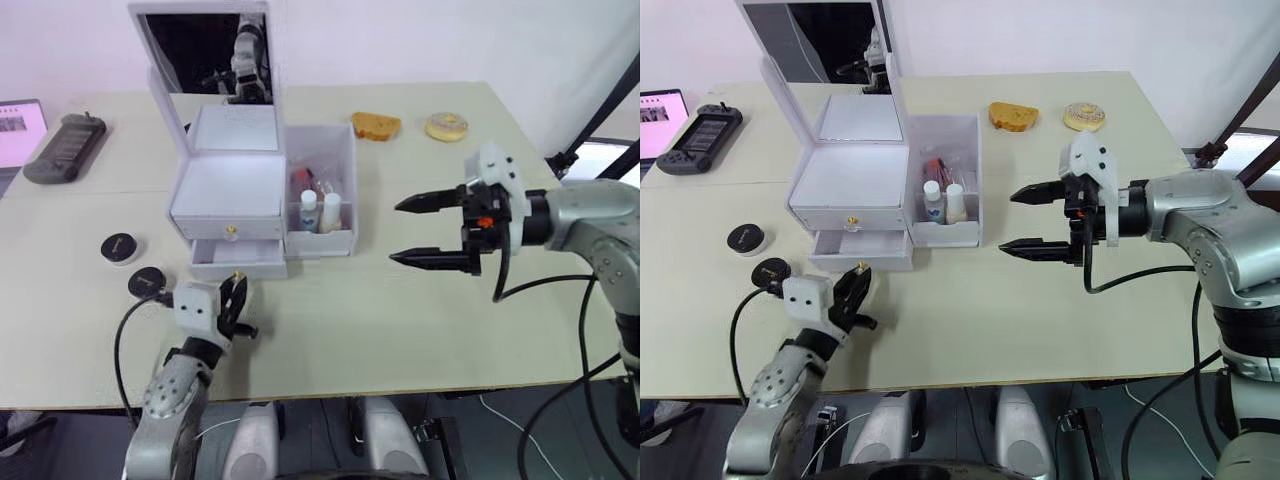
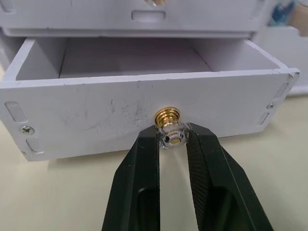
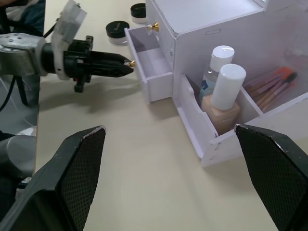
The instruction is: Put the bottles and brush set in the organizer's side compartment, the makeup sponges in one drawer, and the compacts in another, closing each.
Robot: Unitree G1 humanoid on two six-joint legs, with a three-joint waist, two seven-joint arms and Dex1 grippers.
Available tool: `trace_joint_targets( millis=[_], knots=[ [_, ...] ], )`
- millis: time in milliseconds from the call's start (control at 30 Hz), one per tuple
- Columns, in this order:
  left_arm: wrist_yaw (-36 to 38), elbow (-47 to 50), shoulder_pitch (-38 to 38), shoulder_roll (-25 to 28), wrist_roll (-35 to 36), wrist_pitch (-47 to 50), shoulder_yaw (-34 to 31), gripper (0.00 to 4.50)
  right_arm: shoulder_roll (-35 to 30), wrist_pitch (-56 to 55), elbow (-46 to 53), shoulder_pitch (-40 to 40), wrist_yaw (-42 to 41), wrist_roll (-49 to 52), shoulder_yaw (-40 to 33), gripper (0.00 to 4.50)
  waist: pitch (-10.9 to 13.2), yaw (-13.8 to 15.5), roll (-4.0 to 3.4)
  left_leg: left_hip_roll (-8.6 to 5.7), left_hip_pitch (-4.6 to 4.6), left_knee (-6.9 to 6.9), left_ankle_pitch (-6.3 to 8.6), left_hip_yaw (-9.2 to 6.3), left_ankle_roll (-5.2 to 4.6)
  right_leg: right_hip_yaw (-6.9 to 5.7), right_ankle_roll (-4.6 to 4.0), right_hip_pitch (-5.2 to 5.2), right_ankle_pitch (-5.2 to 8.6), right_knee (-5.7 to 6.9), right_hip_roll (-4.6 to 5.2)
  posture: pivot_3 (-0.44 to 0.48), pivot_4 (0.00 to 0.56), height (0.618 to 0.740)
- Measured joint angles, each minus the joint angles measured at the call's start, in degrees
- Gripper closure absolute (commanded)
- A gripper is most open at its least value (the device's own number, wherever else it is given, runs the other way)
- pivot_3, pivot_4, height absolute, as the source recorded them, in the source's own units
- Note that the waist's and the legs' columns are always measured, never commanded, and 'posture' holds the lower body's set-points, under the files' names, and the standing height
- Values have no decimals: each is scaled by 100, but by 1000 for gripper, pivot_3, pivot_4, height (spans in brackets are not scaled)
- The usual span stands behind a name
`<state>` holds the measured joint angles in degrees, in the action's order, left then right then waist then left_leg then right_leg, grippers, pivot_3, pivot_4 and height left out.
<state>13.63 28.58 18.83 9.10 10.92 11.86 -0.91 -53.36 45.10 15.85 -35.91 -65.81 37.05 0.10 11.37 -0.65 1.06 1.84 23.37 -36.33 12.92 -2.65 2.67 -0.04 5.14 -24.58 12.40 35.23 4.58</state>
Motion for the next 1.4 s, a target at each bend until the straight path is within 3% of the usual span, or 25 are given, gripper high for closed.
trace_joint_targets(
  millis=[167, 400, 433, 533, 633, 667, 800, 900, 967, 1033, 1167, 1400],
  knots=[
    [42, 509, 626, 80, 83, 19, 11, 4222, 89, -125, -201, -154, -157, -79, 186, 0, 0, 7, 0, 0, 1, 0, 1, 0, 1, 0, 4, -1, 2, -3, 1, 0, 150, 740],
    [-34, 741, 836, 70, 89, 59, 22, 4222, 178, -224, -292, -217, -244, -146, 204, 0, 1, -12, 0, 0, 4, 4, 2, 2, 0, 0, 4, -5, 2, -9, 2, 0, 150, 740],
    [-48, 742, 839, 52, 104, 63, 18, 3190, 215, -229, -319, -228, -252, -159, 207, 0, 1, -12, 0, 0, 4, 6, 2, 2, 0, 0, 4, -6, 2, -8, 1, 0, 150, 740],
    [-56, 830, 862, 9, 228, 59, -4, 1874, 272, -243, -395, -252, -284, -204, 236, 0, 1, -6, 0, 0, 4, 5, 2, 2, -1, 0, 3, -6, 2, -8, 1, 0, 150, 740],
    [-1, 1031, 994, 92, 348, 59, -99, 135, 265, -347, -517, -270, -383, -243, 259, 0, 0, -13, 0, 0, 4, 4, 2, 3, -1, 0, 3, -6, 2, -8, 1, 0, 150, 740],
    [1, 1064, 1051, 111, 373, 59, -196, 18, 261, -369, -589, -269, -421, -243, 240, 0, 1, -14, 0, 0, 4, 5, 2, 3, -1, 0, 3, -6, 2, -8, 1, 0, 150, 740],
    [424, 1341, 1727, 321, 889, -203, -842, 18, 23, -558, -921, 21, -628, -260, 3, 0, -1, -16, 9, 1, 6, 7, 11, 7, -15, 0, 6, -8, 6, -15, 4, 0, 150, 740],
    [1380, 1349, 2507, 814, 1467, -613, -1440, 18, 140, -734, -1200, 123, -611, -322, -74, 0, 0, -52, 7, 2, 5, 7, 18, 17, -26, 5, 7, -21, 7, -15, 5, 0, 150, 740],
    [1855, 984, 2653, 1059, 1923, -788, -2161, 18, 306, -879, -1392, 122, -589, -322, -117, 0, 0, -50, 6, 4, 4, 6, 18, 15, -26, 2, 6, -26, 6, -12, 1, 0, 150, 740],
    [2190, 300, 2601, 1435, 2307, -879, -3039, 18, 328, -1135, -1686, 122, -577, -433, -138, 0, 1, -45, 6, 5, 6, 4, 19, 11, -25, -1, 5, -42, 6, -13, 1, 0, 150, 740],
    [2627, -1096, 2105, 2194, 2529, -993, -4135, 18, 269, -1651, -2293, 231, -695, -588, -434, 0, 1, -39, 4, 3, 11, -16, 23, 15, -18, -1, 4, -32, 5, -45, 9, 0, 150, 740],
    [3558, -3530, 1348, 3537, 2190, -1381, -4729, 18, 33, -3068, -3799, 884, -736, -1236, -920, 0, -10, -42, 12, -2, 12, 7, 31, 84, -4, 6, -38, 2, -23, -96, 44, 0, 150, 740]
  ],
)
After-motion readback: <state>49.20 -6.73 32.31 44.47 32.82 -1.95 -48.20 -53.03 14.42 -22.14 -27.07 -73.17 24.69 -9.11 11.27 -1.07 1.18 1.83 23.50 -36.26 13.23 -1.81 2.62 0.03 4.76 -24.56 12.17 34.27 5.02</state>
